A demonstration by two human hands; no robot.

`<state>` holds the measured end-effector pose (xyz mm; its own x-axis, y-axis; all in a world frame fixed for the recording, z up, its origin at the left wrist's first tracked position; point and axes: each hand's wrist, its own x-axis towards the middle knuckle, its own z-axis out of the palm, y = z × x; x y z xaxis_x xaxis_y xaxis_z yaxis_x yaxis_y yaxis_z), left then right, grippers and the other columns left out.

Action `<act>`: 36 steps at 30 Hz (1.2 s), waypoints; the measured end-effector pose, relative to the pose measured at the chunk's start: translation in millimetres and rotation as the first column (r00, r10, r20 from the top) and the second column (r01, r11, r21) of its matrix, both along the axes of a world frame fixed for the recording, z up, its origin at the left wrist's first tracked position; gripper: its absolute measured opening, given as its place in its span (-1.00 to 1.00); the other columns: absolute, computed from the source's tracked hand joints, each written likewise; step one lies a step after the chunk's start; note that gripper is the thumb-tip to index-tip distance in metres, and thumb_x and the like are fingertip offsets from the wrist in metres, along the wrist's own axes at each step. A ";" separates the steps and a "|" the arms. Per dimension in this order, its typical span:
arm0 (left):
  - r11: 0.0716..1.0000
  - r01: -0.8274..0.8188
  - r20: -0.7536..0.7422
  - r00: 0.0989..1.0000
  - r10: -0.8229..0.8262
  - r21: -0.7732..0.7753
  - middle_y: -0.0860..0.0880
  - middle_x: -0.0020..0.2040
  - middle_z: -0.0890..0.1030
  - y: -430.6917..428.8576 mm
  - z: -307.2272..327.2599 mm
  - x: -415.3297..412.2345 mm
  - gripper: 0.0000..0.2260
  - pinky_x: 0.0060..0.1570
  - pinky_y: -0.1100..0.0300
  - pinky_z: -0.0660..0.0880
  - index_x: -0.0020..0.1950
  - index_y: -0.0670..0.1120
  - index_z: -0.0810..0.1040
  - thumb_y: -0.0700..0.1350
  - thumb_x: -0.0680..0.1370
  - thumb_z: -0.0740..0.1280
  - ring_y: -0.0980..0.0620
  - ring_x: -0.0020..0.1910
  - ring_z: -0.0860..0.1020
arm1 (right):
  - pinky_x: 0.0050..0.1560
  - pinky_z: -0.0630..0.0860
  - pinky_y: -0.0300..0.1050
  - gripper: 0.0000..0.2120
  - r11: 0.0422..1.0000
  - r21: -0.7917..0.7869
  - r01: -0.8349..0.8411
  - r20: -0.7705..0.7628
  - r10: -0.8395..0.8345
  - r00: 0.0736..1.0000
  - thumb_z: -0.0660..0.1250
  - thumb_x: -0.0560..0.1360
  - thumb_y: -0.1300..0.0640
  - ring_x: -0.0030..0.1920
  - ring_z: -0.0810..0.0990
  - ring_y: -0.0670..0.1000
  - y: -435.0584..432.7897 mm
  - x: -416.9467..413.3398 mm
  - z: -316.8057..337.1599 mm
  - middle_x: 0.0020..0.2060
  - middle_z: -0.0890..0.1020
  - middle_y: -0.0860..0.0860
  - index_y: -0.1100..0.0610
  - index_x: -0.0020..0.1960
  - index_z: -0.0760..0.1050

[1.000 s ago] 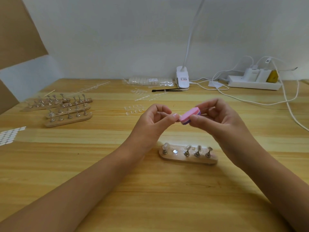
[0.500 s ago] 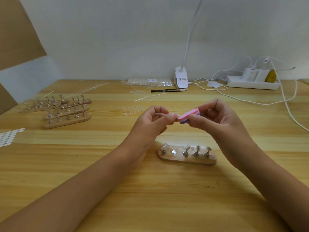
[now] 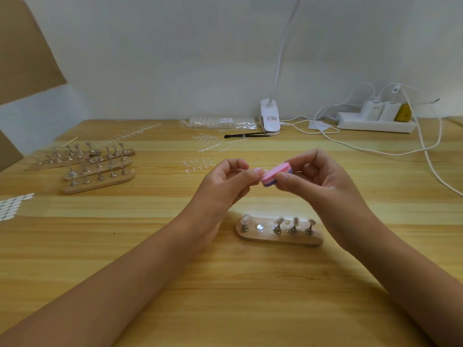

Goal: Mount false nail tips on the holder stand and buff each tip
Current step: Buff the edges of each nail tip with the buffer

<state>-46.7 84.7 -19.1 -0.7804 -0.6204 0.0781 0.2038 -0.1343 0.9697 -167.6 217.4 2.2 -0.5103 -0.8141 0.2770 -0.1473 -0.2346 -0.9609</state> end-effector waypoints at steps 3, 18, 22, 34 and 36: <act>1.000 0.000 -0.002 1.000 0.000 -0.006 0.04 -0.11 0.63 -1.4 -0.2 -0.4 -0.75 0.14 0.20 0.50 -0.07 0.04 0.50 -0.03 0.37 0.52 0.09 -0.03 0.59 | -0.03 0.59 -0.23 -0.67 1.000 0.000 -0.013 0.007 0.013 1.000 0.47 0.31 0.10 -0.07 0.71 -0.03 -0.3 0.3 -0.6 -0.14 0.72 0.02 0.17 0.00 0.46; 1.000 0.005 -0.005 1.000 -0.005 -0.020 0.08 -0.18 0.63 -1.9 -1.7 -0.5 -0.67 0.16 0.19 0.46 -0.14 0.02 0.38 -0.08 0.40 0.55 0.12 -0.06 0.59 | -0.05 0.59 -0.23 -0.65 1.000 0.005 0.015 0.029 -0.015 0.999 0.49 0.27 0.08 -0.06 0.71 -0.02 -0.6 -3.2 -3.5 -0.14 0.72 0.03 0.14 -0.03 0.46; 1.000 0.009 -0.008 1.000 -0.009 -0.008 -0.01 -0.11 0.66 -0.6 -1.8 -0.9 -0.67 0.17 0.18 0.47 -0.12 0.00 0.33 -0.09 0.42 0.51 0.05 -0.01 0.62 | 0.00 0.62 -0.19 -0.63 0.998 0.032 -0.054 0.000 0.054 0.999 0.50 0.28 0.09 -0.04 0.71 0.03 -1.5 1.1 -5.1 -0.11 0.72 0.08 0.19 -0.02 0.45; 0.999 -0.022 0.037 0.999 0.023 -0.031 0.02 -0.08 0.69 -1.6 -0.5 -0.1 -0.62 0.20 0.16 0.46 -0.15 0.02 0.31 -0.04 0.40 0.54 0.10 0.02 0.60 | -0.01 0.60 -0.19 -0.64 0.994 0.025 0.107 0.005 -0.107 0.994 0.49 0.29 0.04 -0.05 0.70 0.00 0.2 -8.4 -0.8 -0.13 0.71 0.04 0.14 0.01 0.49; 0.999 -0.011 0.038 0.999 0.012 -0.032 -0.01 0.00 0.72 -1.6 0.2 0.8 -0.60 0.19 0.19 0.46 -0.13 0.02 0.30 0.00 0.37 0.55 0.11 0.05 0.62 | 0.06 0.59 -0.14 -0.71 0.982 -0.014 0.188 0.070 -0.186 0.980 0.46 0.38 0.11 -0.03 0.68 0.00 2.2 -16.6 1.0 -0.14 0.69 0.00 0.12 0.05 0.49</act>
<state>-46.0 83.1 -18.9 -0.7759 -0.6272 0.0683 0.1679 -0.1010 0.9806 -184.2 219.6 3.2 -0.6713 -0.6971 0.2517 -0.1245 -0.2287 -0.9655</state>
